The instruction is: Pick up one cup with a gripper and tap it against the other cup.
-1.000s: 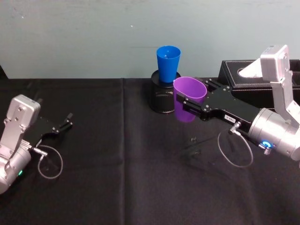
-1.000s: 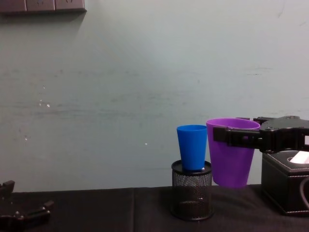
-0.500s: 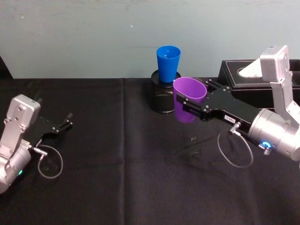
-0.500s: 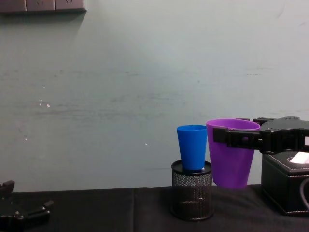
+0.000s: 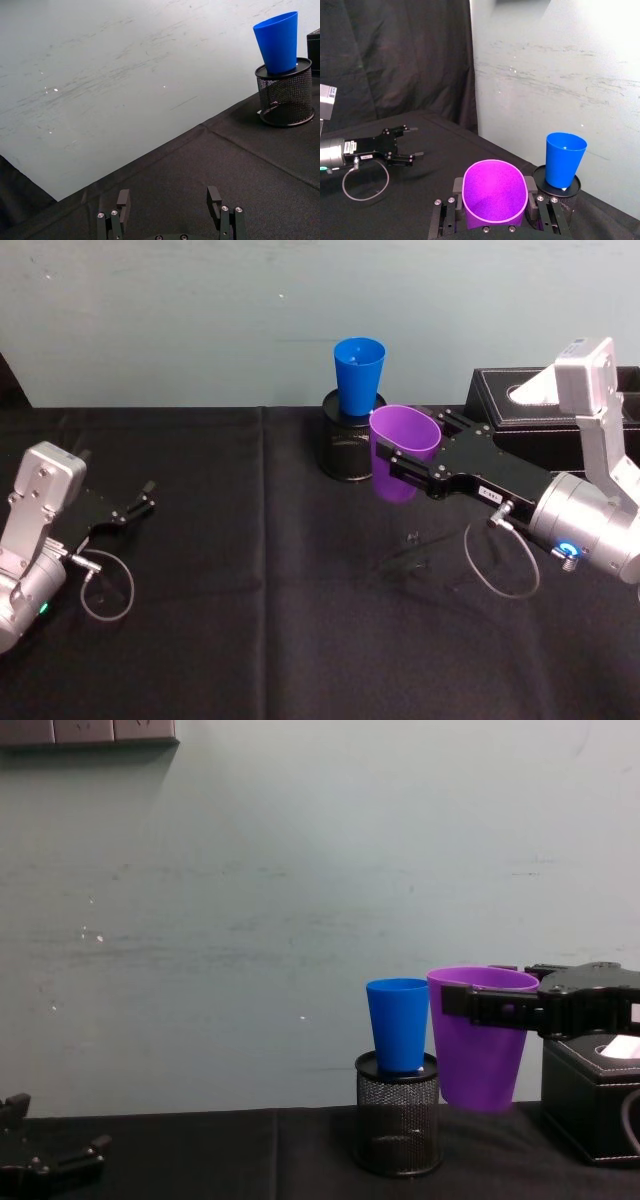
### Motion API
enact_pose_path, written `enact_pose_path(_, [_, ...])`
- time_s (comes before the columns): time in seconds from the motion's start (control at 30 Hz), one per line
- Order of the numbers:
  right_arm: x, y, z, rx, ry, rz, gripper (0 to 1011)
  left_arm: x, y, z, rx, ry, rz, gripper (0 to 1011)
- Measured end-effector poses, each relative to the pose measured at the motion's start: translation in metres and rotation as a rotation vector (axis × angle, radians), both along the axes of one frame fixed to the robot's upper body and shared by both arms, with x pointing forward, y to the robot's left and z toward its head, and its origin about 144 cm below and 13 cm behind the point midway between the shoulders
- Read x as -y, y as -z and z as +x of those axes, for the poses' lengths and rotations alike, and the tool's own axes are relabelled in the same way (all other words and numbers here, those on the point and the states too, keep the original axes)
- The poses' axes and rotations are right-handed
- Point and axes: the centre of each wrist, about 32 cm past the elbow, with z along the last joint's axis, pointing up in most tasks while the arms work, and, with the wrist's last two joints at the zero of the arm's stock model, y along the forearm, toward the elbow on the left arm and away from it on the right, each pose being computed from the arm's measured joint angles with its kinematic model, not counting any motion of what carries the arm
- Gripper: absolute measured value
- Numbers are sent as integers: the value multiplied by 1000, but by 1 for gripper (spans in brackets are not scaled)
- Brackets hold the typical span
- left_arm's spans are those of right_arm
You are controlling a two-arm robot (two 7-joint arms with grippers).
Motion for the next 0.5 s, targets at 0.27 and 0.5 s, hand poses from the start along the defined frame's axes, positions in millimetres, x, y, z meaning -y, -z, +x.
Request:
enact_pose_path(0.27, [0,0,0,0,0,0,720,0,0,0,0,0,0,1000])
enact_pose_path(0.5, [0,0,0,0,0,0,720,0,0,0,0,0,0,1000])
